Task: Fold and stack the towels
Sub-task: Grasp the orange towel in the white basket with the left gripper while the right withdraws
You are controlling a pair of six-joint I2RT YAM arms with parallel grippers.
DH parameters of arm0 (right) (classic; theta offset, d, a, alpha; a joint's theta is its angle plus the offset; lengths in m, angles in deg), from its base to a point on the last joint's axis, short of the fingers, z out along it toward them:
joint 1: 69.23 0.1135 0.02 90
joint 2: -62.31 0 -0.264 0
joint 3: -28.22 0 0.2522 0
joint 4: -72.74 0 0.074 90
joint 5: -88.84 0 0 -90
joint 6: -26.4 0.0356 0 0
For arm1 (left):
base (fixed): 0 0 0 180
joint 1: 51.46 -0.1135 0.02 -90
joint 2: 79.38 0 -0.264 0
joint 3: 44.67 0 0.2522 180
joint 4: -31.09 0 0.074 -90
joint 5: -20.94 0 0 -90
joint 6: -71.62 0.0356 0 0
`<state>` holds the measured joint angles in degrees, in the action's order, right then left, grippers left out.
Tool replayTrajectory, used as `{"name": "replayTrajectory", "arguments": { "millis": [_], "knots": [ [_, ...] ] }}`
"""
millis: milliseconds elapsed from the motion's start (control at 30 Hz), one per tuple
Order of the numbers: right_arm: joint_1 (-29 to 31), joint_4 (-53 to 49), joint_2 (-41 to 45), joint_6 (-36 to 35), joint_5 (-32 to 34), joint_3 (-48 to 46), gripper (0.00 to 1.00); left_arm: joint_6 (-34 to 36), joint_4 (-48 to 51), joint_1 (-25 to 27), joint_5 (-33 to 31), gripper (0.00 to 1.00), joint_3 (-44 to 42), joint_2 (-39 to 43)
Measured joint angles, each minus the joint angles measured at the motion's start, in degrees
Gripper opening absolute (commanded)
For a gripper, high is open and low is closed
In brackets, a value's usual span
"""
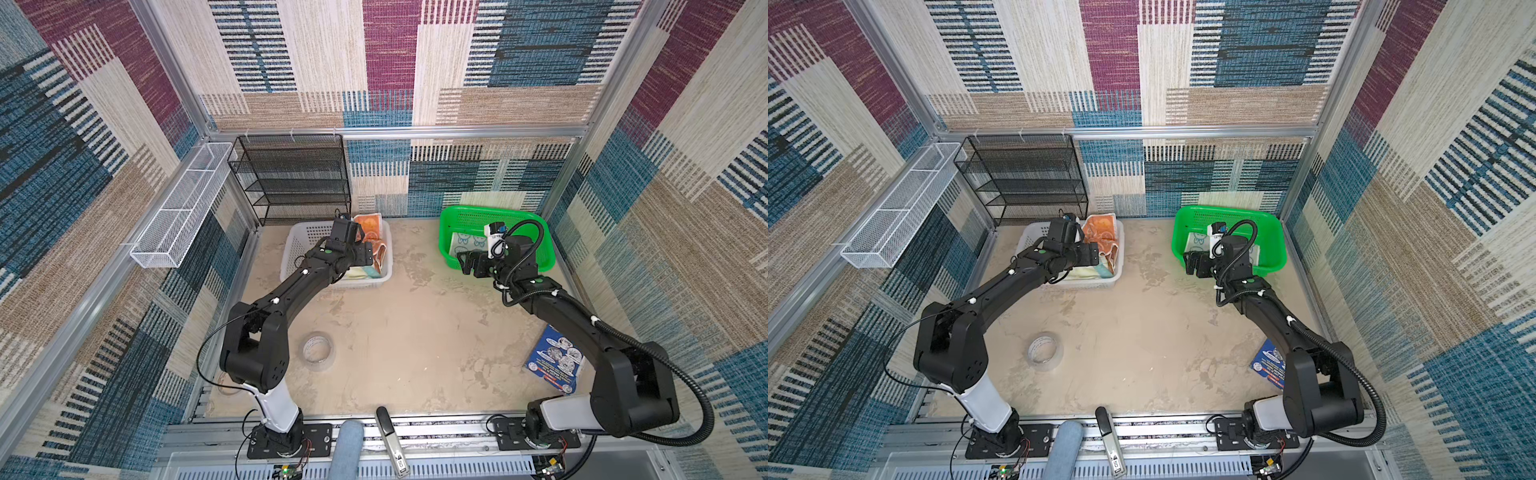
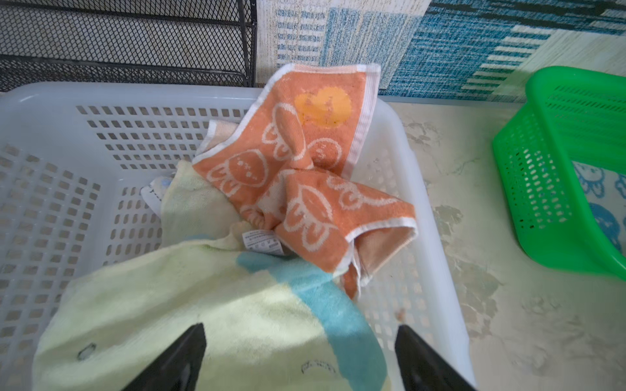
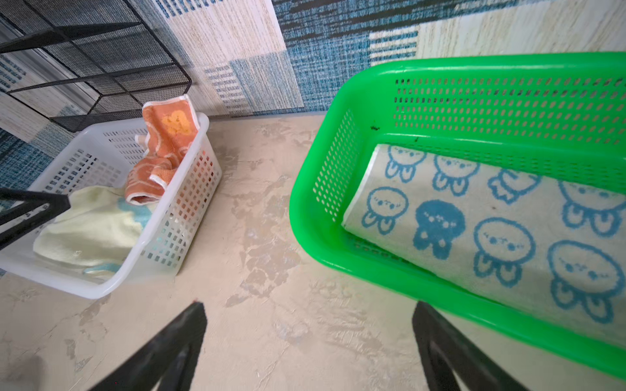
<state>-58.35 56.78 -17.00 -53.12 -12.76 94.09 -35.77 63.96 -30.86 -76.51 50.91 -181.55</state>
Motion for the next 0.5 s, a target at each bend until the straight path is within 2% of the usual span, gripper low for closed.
{"name": "replayTrajectory", "arguments": {
  "millis": [133,333,500],
  "knots": [
    [0.31,1.03,0.57,1.07,-1.25,-3.13,0.97,0.07,1.79,-0.79,1.27,0.78,5.49,-5.44],
    [0.33,2.38,0.46,2.32,-2.27,-5.42,0.97,0.04,4.28,-1.36,2.6,0.57,13.16,-12.39],
    [0.42,2.95,0.2,2.56,-2.97,-6.05,0.97,-0.2,7.26,-1.4,3.19,0.48,18.38,-17.49]
  ]
}}
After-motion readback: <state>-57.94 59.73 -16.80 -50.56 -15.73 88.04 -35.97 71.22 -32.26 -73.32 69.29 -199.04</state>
